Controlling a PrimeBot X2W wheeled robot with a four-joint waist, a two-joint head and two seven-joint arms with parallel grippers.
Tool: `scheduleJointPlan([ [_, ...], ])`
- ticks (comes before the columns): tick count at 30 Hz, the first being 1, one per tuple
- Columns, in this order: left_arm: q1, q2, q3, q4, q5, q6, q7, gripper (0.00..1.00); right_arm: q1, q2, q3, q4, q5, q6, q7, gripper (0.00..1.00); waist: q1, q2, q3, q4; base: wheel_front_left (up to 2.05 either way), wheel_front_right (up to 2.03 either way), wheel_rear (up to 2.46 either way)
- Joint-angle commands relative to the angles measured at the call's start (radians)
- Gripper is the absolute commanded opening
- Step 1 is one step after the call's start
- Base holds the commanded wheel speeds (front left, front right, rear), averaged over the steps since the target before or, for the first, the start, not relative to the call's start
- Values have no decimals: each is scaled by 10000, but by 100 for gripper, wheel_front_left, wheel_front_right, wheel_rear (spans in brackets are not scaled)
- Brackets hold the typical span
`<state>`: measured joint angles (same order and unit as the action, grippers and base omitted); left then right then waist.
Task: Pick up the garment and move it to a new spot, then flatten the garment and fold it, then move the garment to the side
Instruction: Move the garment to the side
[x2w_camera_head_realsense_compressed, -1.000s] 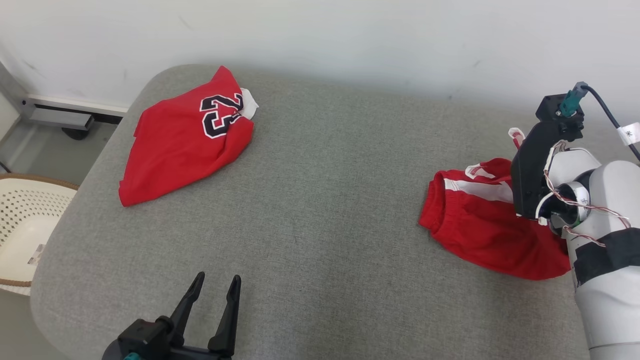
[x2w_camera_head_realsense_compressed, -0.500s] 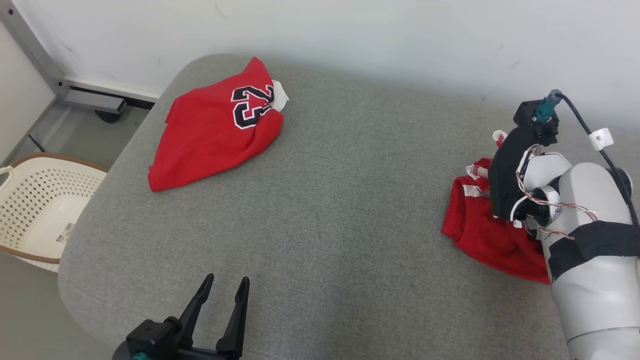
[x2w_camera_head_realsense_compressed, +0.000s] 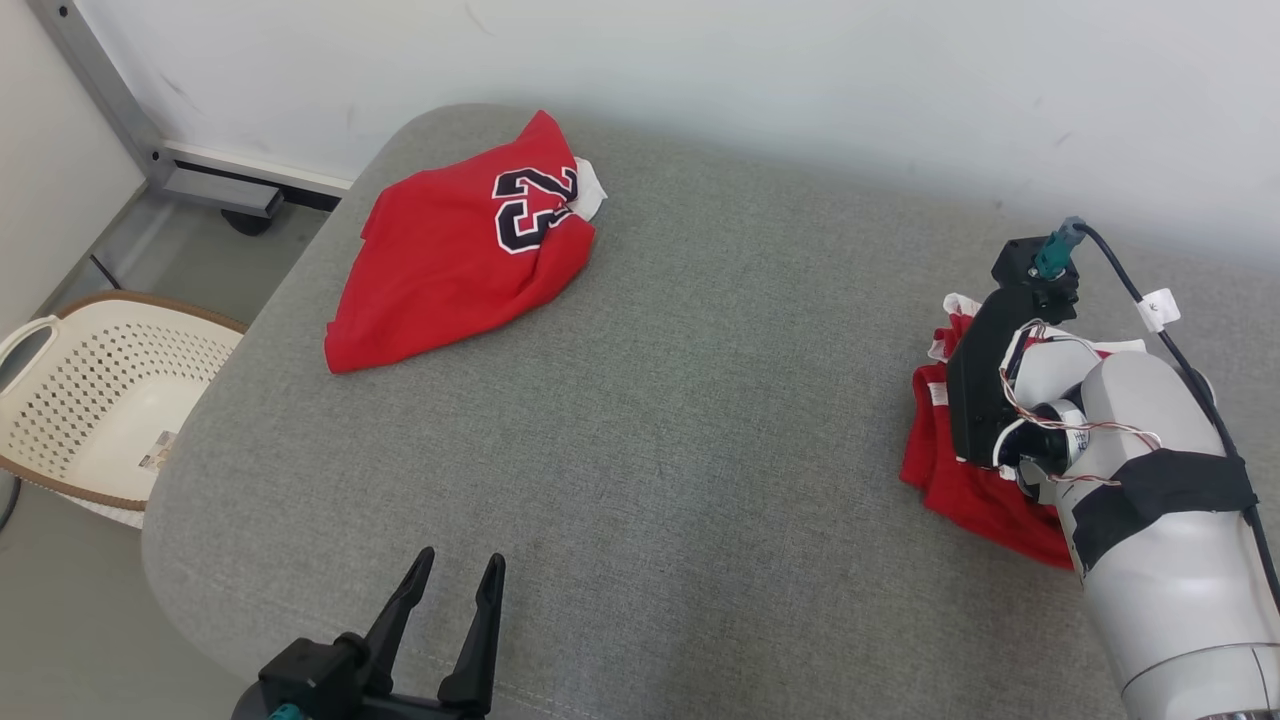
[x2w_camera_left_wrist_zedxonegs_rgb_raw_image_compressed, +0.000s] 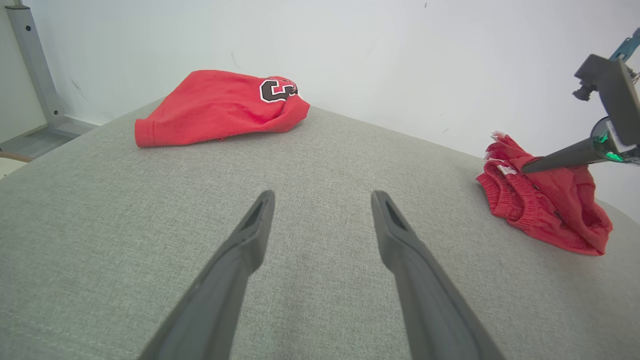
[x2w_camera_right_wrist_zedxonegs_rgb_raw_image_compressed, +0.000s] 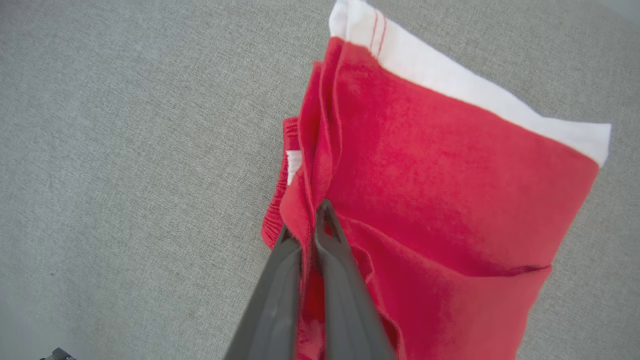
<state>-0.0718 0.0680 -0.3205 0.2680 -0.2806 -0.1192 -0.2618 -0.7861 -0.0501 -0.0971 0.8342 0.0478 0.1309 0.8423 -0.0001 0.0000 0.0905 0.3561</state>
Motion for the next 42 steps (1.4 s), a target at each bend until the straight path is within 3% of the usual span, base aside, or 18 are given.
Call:
scheduleJointPlan([
  [1,-85,20,10,27,6,-23,-48,100,-123,-16,-6,167,156,-4,-148,0,1,0,2,32,0,0,0],
  [5,-96,-9,-17,52,24,-25,-48,100,-274,-17,-55,582,162,-4,-550,3,1,0,3,109,0,0,0],
  [6,-104,-13,-17,55,23,-20,-48,100,-297,-13,-46,708,224,-4,-637,95,1,0,-1,126,0,0,0],
  [7,-108,-12,-6,58,22,-24,-48,100,-326,-15,-59,800,329,-4,-778,100,1,0,-5,136,0,0,0],
  [20,70,38,244,-14,137,-17,-48,100,-1312,-20,-410,1495,1230,-4,-3108,100,1,0,-243,-267,0,0,0],
  [33,308,136,361,-149,203,9,-48,100,428,-503,-1004,509,-10,-4,-5137,100,1,0,-571,-979,0,0,0],
  [34,322,137,361,-156,199,14,-48,100,632,-535,-1017,437,-30,-4,-5217,45,1,0,-568,-1020,0,0,0],
  [35,326,139,357,-162,197,14,-48,100,830,-569,-999,348,-61,-4,-5338,13,1,0,-564,-1058,0,0,0],
  [36,328,140,360,-172,194,17,-48,100,1017,-600,-953,259,-93,-4,-5455,0,1,0,-556,-1092,0,0,0],
  [42,284,129,300,-175,207,3,-48,100,2027,-533,-456,-255,204,-4,-6280,0,1,0,-517,-1197,0,0,0],
])
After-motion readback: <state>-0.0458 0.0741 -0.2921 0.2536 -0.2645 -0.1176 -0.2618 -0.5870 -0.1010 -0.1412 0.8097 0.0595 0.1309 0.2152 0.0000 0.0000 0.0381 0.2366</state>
